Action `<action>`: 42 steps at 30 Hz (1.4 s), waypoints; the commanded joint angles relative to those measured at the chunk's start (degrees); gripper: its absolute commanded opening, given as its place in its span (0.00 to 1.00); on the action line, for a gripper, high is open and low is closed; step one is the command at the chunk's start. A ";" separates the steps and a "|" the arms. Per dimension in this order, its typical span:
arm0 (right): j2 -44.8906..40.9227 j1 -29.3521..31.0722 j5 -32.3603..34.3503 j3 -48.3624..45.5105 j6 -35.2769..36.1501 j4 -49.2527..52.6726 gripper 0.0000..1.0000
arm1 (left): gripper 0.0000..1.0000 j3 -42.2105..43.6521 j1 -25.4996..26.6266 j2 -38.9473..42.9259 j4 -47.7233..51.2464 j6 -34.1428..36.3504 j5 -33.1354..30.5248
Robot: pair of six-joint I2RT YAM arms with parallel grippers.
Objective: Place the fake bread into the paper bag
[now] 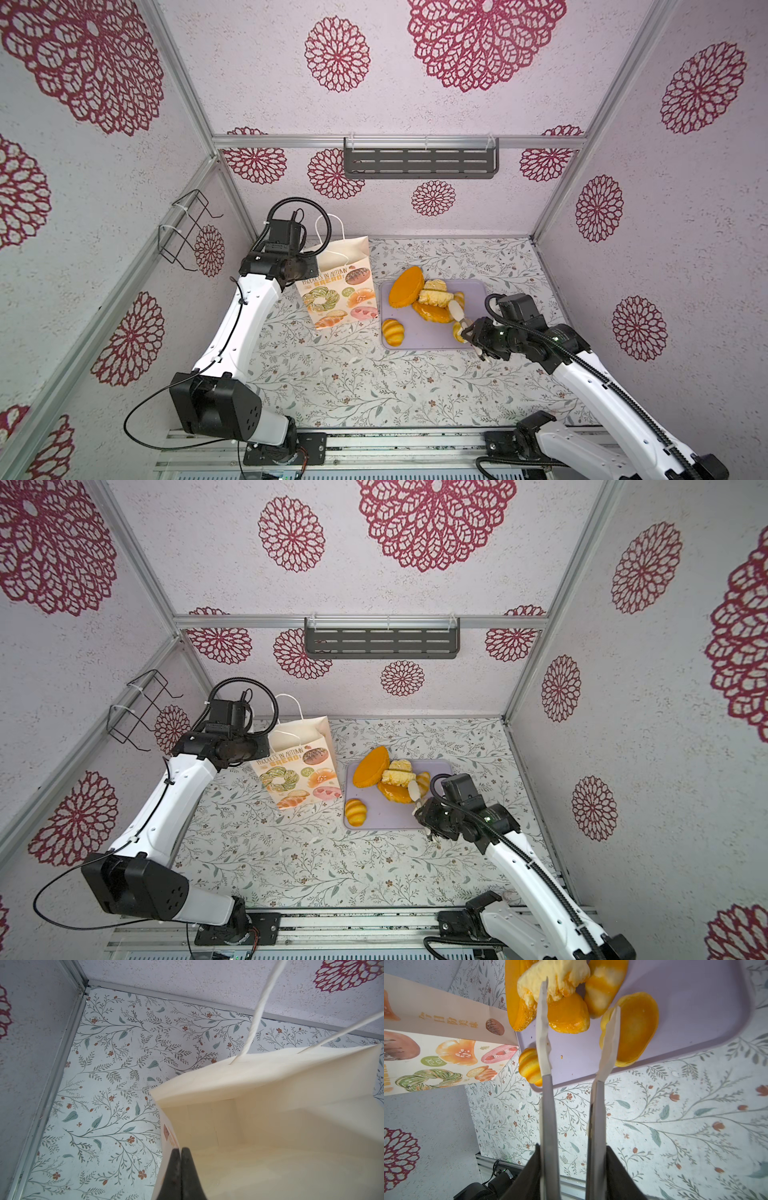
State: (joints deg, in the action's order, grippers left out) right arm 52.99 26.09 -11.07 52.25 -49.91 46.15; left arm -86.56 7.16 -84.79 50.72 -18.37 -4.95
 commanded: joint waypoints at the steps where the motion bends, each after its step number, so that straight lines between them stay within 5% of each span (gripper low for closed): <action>1: -2.01 0.04 3.98 3.55 2.19 5.29 0.47 | 0.00 0.78 0.38 0.16 0.43 0.79 0.54; 13: -1.64 -0.23 4.27 -0.03 3.06 6.72 0.54 | 0.00 0.87 0.71 0.39 0.39 0.81 0.25; 31: 5.98 -1.22 1.18 -4.91 5.24 -5.43 0.59 | 0.00 0.63 0.66 -0.19 0.69 0.86 0.34; 42: 5.43 -3.14 0.72 -8.10 5.41 -7.81 0.42 | 0.00 0.61 0.66 -0.02 0.74 0.94 0.20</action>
State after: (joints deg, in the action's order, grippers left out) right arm 60.29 23.57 -10.33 44.56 -45.01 39.83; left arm -86.52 7.51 -84.79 50.63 -18.35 -4.84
